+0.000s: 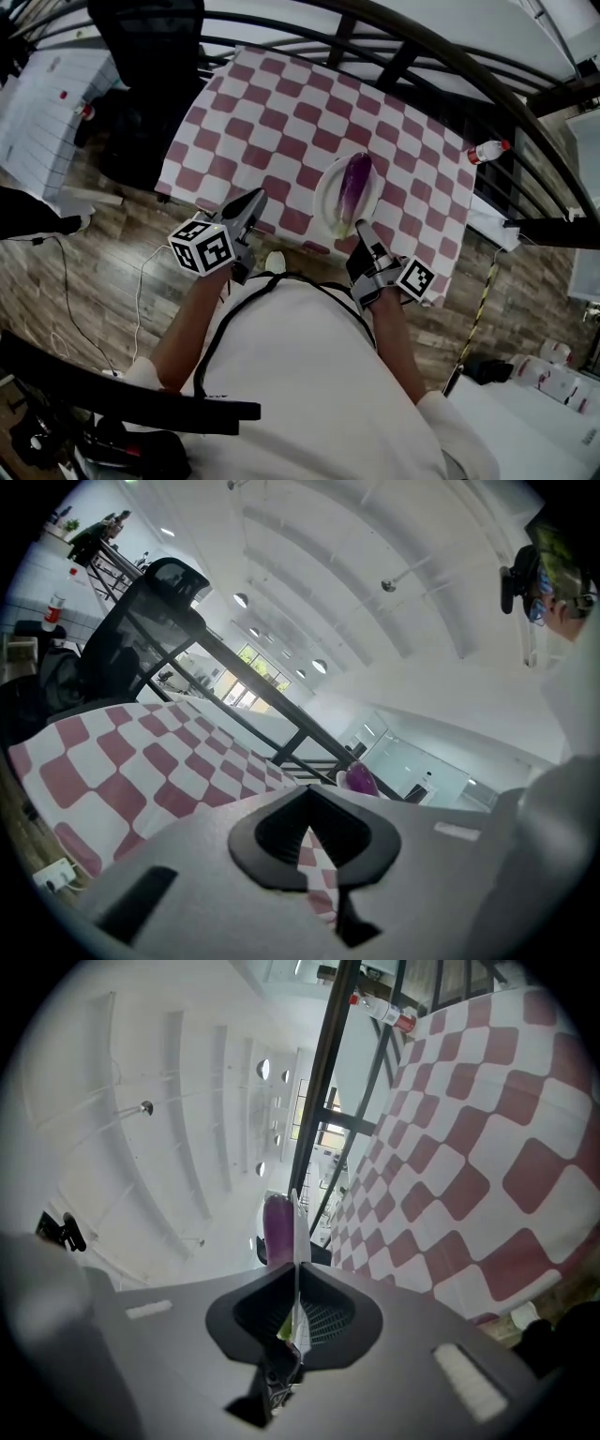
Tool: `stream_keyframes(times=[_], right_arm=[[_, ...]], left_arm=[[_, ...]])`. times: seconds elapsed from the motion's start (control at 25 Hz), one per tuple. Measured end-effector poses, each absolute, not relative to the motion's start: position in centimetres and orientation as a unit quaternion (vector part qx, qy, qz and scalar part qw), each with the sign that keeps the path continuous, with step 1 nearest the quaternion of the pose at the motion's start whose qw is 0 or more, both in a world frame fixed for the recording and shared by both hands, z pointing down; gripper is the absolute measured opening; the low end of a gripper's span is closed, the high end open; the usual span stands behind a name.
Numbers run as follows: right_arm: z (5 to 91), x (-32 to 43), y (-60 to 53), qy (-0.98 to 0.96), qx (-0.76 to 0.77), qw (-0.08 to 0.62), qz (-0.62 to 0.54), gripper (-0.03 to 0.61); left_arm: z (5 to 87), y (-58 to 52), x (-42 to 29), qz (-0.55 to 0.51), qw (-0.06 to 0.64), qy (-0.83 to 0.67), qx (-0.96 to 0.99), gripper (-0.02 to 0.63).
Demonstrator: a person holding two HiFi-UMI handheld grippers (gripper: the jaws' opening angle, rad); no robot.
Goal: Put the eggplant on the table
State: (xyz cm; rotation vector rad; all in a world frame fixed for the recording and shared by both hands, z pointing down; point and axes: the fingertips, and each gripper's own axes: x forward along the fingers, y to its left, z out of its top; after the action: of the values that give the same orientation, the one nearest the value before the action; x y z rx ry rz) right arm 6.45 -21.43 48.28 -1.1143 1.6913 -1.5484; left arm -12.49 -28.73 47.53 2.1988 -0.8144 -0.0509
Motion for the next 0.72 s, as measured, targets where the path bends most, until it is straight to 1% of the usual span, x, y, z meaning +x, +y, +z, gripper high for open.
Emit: stream_keyframes(times=[0.52, 0.72], right_arm=[[49.8, 5.8, -25.5, 0.624, -0.424, 0.295, -0.586, 0.025], [50.7, 6.1, -27.2, 0.632, -0.412, 0.29, -0.589, 0.025]], left_arm=[[48.8, -31.9, -14.2, -0.012, 0.387, -0.32, 0.865, 0.006], [49.5, -32.4, -13.7, -0.007, 0.387, -0.334, 0.859, 0.006]])
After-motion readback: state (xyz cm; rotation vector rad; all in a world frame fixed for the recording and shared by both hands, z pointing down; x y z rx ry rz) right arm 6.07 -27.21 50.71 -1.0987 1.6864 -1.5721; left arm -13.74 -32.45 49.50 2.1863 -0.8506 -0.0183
